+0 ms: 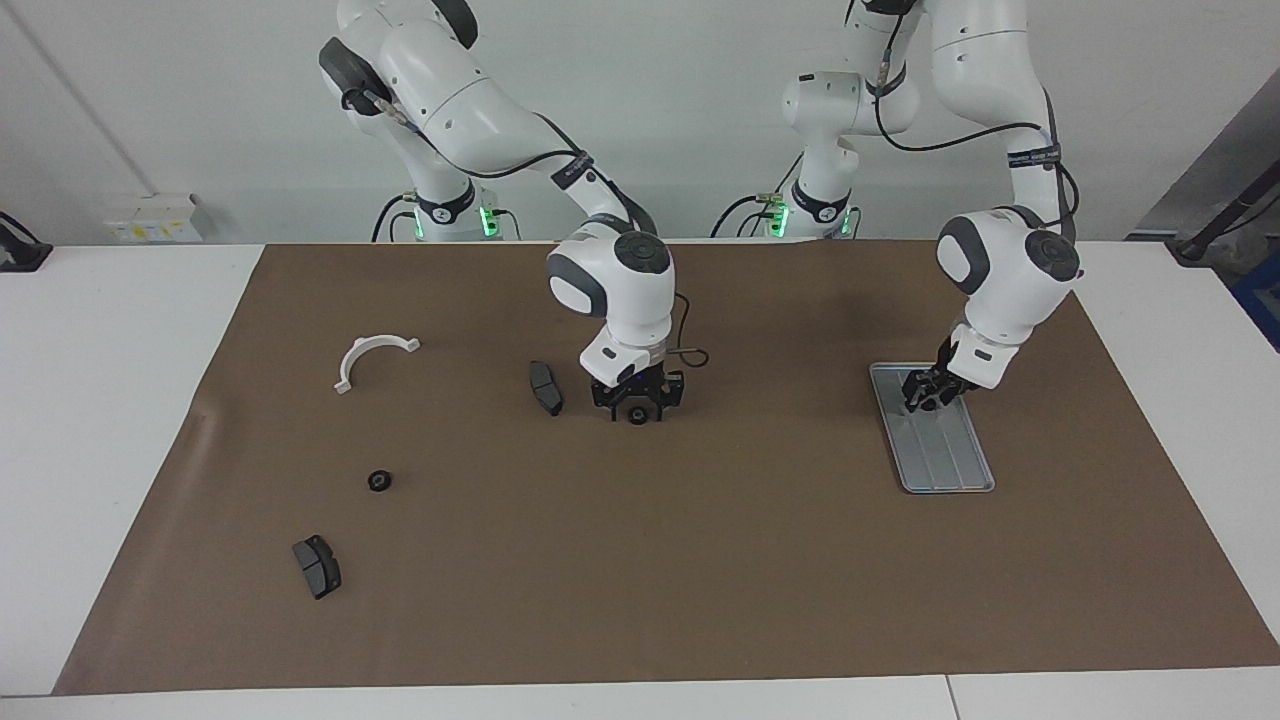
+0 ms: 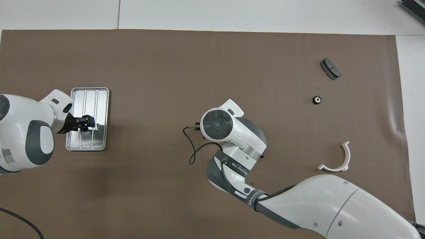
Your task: Place bearing gear from tray to pile
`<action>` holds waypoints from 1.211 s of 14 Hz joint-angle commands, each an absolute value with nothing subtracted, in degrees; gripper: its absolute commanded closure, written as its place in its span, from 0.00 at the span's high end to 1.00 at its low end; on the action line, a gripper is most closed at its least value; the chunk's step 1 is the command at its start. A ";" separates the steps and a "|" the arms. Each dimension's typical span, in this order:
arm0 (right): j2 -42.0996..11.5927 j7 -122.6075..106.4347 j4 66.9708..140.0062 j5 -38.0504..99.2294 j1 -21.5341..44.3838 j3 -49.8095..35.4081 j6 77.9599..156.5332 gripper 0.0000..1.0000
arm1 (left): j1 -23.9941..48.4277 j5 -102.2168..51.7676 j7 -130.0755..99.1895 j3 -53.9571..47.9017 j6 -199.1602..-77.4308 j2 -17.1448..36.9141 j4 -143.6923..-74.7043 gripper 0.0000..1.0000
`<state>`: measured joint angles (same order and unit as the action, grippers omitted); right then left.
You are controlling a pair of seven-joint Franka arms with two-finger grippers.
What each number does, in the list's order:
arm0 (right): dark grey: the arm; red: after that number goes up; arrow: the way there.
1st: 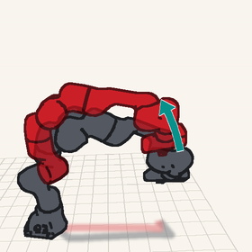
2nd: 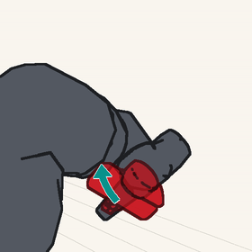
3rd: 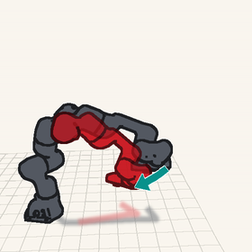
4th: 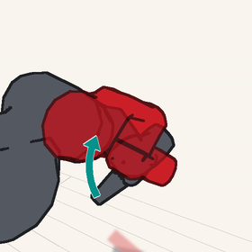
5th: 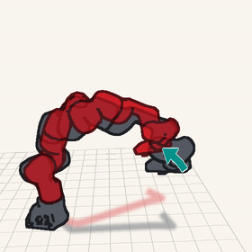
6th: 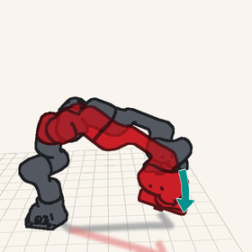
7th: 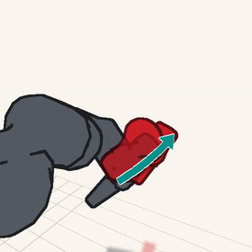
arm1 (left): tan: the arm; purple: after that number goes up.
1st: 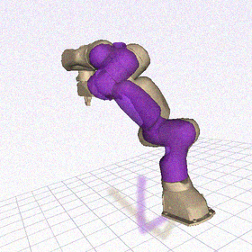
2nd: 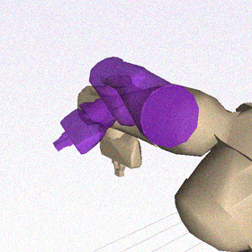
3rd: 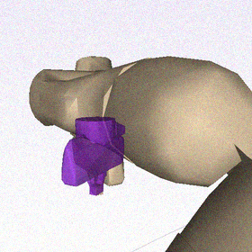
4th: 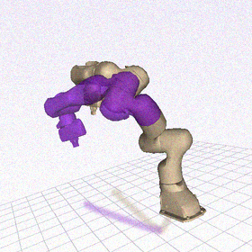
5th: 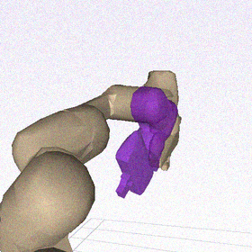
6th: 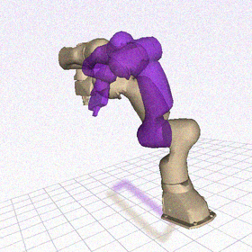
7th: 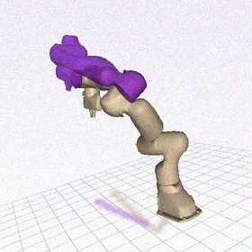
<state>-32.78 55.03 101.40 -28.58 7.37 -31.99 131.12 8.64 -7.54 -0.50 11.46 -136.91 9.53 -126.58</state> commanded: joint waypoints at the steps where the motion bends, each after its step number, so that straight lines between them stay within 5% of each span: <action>1: -33.05 56.34 102.48 -30.41 6.42 -33.05 132.98 0.66 | 8.09 -7.47 -0.09 11.07 -138.60 7.56 -129.02 0.54; 8: -33.05 56.25 102.74 -30.41 6.33 -33.13 132.19 0.64 | 8.00 -7.47 0.00 11.07 -138.60 7.56 -129.20 0.44; 10: -33.05 56.34 102.74 -30.41 6.33 -33.13 132.36 0.48 | 8.00 -7.47 0.00 11.07 -138.60 7.56 -129.46 0.41; 14: -33.13 57.65 102.66 -29.71 6.33 -33.22 132.71 0.00 | 8.00 -7.47 -0.09 10.99 -138.60 7.65 -129.46 0.27; 17: -32.61 57.13 101.61 -29.53 5.63 -33.40 131.93 0.00 | 8.00 -7.47 -0.09 10.99 -138.60 7.65 -129.29 0.19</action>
